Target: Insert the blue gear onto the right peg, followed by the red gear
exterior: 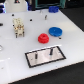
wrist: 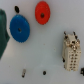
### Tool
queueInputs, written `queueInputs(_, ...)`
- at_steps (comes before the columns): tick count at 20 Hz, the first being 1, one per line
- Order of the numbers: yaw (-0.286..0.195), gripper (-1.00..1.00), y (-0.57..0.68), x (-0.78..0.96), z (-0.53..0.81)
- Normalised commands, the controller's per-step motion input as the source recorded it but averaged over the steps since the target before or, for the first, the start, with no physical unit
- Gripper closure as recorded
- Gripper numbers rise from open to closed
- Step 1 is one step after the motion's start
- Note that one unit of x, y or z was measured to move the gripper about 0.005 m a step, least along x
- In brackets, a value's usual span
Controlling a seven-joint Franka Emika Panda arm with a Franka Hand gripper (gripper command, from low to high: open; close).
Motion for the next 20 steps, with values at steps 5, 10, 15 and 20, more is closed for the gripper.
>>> queueInputs(5,0.000,-1.00,0.57,-0.49,-0.02)
queueInputs(10,0.000,-1.00,0.55,-0.45,-0.10)
queueInputs(15,0.000,-1.00,0.44,-0.32,-0.28)
queueInputs(20,0.000,-1.00,0.37,-0.28,-0.38)
